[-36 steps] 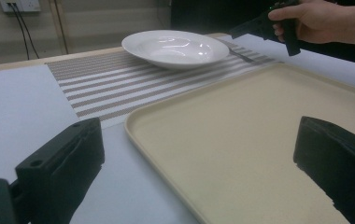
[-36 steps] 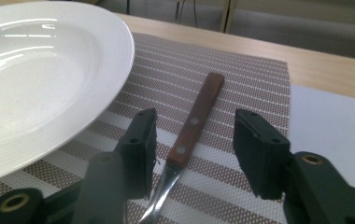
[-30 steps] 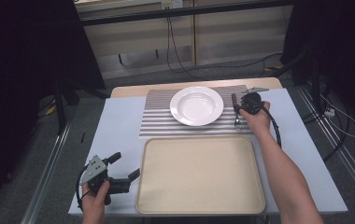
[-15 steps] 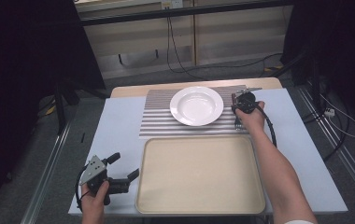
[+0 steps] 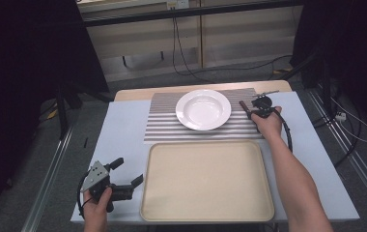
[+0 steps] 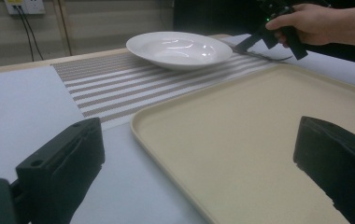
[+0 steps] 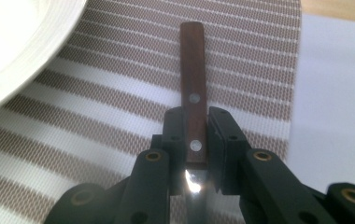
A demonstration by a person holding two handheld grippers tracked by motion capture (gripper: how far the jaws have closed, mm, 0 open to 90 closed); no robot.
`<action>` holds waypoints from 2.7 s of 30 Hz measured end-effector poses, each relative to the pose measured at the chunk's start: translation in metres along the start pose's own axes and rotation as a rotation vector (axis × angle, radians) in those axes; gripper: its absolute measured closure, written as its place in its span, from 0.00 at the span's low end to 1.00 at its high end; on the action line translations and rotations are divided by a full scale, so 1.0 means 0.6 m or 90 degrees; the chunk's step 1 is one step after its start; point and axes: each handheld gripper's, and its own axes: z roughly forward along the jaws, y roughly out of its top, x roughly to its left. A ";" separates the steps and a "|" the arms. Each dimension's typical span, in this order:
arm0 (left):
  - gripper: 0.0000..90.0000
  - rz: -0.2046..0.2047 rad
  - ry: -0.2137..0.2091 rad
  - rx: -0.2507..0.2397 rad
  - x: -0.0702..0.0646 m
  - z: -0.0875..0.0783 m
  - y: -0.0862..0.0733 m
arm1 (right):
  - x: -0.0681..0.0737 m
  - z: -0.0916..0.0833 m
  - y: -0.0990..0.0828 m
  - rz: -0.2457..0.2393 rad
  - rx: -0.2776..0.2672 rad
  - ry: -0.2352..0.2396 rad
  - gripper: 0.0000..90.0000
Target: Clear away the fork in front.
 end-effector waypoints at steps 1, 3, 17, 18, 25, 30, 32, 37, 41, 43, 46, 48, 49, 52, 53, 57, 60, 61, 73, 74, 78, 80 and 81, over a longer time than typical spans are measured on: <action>0.02 -0.001 -0.002 0.001 -0.001 0.001 0.000 | -0.004 -0.011 -0.012 0.002 0.000 0.007 0.86; 0.02 -0.001 -0.005 0.002 -0.002 0.004 0.001 | -0.006 -0.017 -0.017 0.000 0.001 0.010 0.86; 0.02 0.001 -0.014 -0.010 -0.006 0.004 0.005 | -0.003 -0.081 -0.061 -0.060 0.077 0.053 0.86; 0.02 -0.001 -0.014 -0.010 -0.006 0.004 0.004 | -0.003 -0.081 -0.061 -0.060 0.077 0.053 0.86; 0.02 -0.004 -0.017 -0.009 -0.008 0.004 0.004 | 0.002 -0.077 -0.048 -0.077 0.116 0.041 0.85; 0.02 0.000 -0.017 -0.008 -0.010 0.002 0.005 | 0.004 -0.076 -0.046 -0.085 0.124 0.039 0.84; 0.02 0.000 -0.017 -0.010 -0.010 0.002 0.006 | 0.009 -0.075 -0.043 -0.100 0.130 0.027 0.84; 0.02 -0.006 -0.020 -0.017 -0.011 0.002 0.009 | 0.021 -0.072 -0.034 -0.113 0.157 -0.002 0.84; 0.02 -0.001 -0.020 -0.016 -0.012 0.003 0.009 | 0.021 -0.071 -0.031 -0.104 0.167 0.000 0.84; 0.02 -0.005 -0.022 -0.016 -0.013 0.004 0.010 | 0.021 -0.071 -0.033 -0.095 0.162 -0.003 0.84; 0.02 0.000 -0.024 -0.013 -0.015 0.006 0.011 | 0.028 -0.070 -0.032 -0.100 0.167 -0.019 0.84; 0.02 0.001 -0.026 -0.015 -0.016 0.006 0.012 | 0.028 -0.069 -0.031 -0.092 0.170 -0.022 0.84; 0.02 0.000 -0.025 -0.013 -0.017 0.006 0.012 | 0.027 -0.068 -0.029 -0.090 0.175 -0.021 0.84; 0.02 0.005 -0.023 -0.013 -0.017 0.005 0.013 | 0.027 -0.065 -0.024 -0.093 0.191 -0.021 0.84; 0.02 0.005 -0.023 -0.013 -0.017 0.005 0.013 | 0.027 -0.065 -0.023 -0.089 0.195 -0.020 0.84; 0.02 0.001 -0.023 -0.017 -0.015 0.005 0.013 | 0.023 -0.064 -0.022 -0.078 0.192 -0.013 0.85; 0.02 -0.001 -0.026 -0.017 -0.016 0.006 0.012 | 0.014 -0.064 -0.024 -0.073 0.185 0.010 0.85; 0.02 0.000 -0.026 -0.016 -0.016 0.006 0.012 | 0.014 -0.063 -0.024 -0.073 0.185 0.011 0.85; 0.02 -0.006 -0.032 -0.016 -0.018 0.011 0.012 | 0.020 -0.059 -0.015 -0.088 0.214 -0.002 0.86; 0.02 -0.005 -0.032 -0.016 -0.017 0.011 0.012 | 0.020 -0.059 -0.014 -0.087 0.215 -0.002 0.86; 0.02 -0.010 -0.026 -0.020 -0.015 0.013 0.013 | 0.020 -0.059 -0.013 -0.084 0.217 -0.002 0.86; 0.02 -0.013 -0.027 -0.023 -0.015 0.013 0.013 | 0.022 -0.060 -0.013 -0.090 0.216 -0.005 0.86; 0.02 -0.015 -0.026 -0.024 -0.015 0.014 0.013 | 0.017 -0.062 -0.017 -0.077 0.204 0.004 0.87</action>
